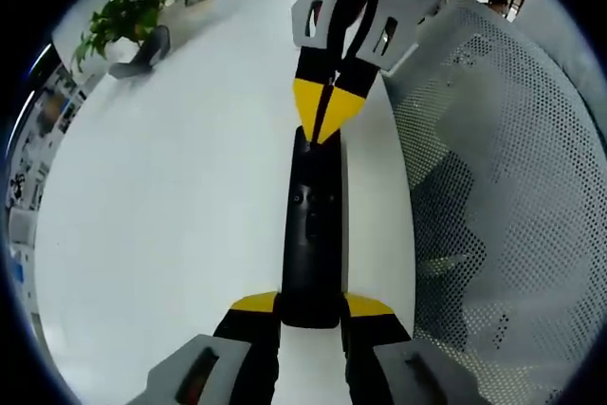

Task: Press the specified remote control buttons in sequence, fully releasing each button before pressing the next.

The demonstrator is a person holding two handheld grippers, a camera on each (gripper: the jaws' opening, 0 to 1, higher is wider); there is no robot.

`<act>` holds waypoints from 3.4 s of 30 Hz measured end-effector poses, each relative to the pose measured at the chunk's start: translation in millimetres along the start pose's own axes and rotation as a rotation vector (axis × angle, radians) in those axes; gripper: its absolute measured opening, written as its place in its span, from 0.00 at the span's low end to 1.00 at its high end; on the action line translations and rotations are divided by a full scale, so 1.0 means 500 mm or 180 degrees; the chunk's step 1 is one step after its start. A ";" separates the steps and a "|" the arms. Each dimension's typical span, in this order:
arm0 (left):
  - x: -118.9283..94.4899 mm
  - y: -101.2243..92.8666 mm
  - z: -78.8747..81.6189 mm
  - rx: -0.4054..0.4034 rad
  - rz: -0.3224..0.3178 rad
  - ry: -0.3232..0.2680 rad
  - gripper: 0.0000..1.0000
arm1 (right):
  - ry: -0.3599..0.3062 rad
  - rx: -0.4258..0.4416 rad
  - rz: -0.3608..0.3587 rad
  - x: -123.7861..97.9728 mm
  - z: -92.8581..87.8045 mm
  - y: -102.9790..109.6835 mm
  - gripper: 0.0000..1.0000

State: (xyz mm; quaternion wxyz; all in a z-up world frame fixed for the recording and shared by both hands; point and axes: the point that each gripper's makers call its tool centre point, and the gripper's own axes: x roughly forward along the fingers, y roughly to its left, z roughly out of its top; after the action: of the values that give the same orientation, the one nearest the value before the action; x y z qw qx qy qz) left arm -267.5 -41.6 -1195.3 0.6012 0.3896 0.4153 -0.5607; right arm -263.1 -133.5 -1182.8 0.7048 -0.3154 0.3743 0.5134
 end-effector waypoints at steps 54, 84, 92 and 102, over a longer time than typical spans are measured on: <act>0.001 0.000 -0.001 0.0076 -0.0043 -0.0053 0.24 | 0.0173 -0.0031 0.0213 0.016 0.022 0.006 0.00; -0.001 0.000 -0.001 0.0079 -0.0053 -0.0085 0.24 | -0.0101 0.0069 0.0136 0.020 0.039 0.023 0.00; 0.001 0.000 0.000 0.0153 -0.0062 -0.0018 0.24 | 0.0046 -0.0067 0.0134 0.026 0.041 0.018 0.00; 0.001 0.000 -0.002 0.0207 -0.0097 -0.0007 0.24 | -0.0052 -0.0033 0.0053 0.029 0.042 0.014 0.00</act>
State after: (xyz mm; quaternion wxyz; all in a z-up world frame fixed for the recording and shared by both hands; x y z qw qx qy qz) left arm -267.4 -40.8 -1196.3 0.5800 0.4019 0.4021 -0.5834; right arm -262.8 -107.1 -1184.4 0.7019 -0.3117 0.3685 0.5238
